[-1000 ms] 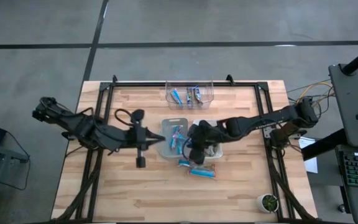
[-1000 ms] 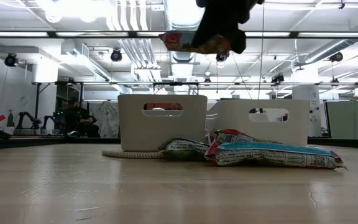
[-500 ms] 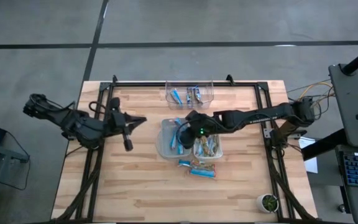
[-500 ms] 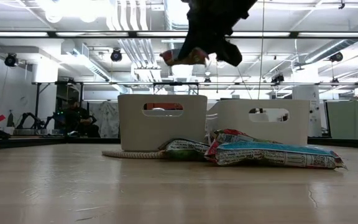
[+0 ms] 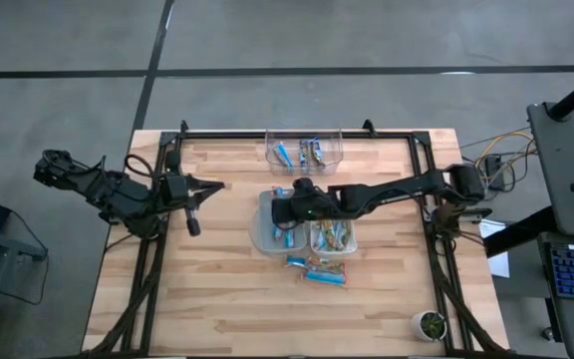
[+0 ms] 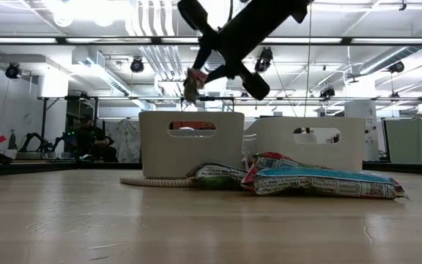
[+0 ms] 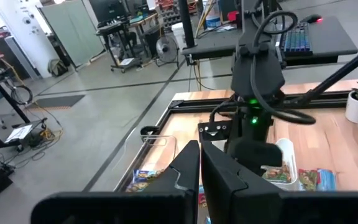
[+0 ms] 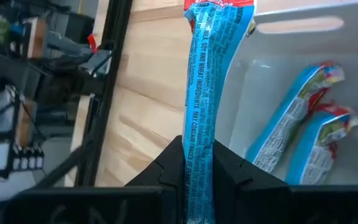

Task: Pick and place Granola Bars by type
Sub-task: Put the red granola bar into the gray bin

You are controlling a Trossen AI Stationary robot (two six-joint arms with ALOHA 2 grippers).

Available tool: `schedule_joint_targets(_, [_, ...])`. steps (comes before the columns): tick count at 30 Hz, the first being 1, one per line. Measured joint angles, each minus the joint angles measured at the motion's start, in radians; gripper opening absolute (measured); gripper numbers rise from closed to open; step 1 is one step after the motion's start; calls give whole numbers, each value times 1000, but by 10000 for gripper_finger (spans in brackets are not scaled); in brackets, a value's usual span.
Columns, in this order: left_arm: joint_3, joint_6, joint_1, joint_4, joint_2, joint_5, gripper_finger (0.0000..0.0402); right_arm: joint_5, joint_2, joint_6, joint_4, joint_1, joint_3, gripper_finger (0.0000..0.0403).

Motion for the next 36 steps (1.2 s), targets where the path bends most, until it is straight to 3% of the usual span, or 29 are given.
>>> schedule_joint_targets(18, [-1,1,0,-9,-2,13,0,4,59,73,59,14,0,46])
schedule_joint_targets(30, [-1,-6,0,-10,-2,13,0,17,59,118,7,14,0,195])
schedule_joint_targets(36, [-1,-6,0,-10,-2,13,0,19,59,84,11,19,0,239])
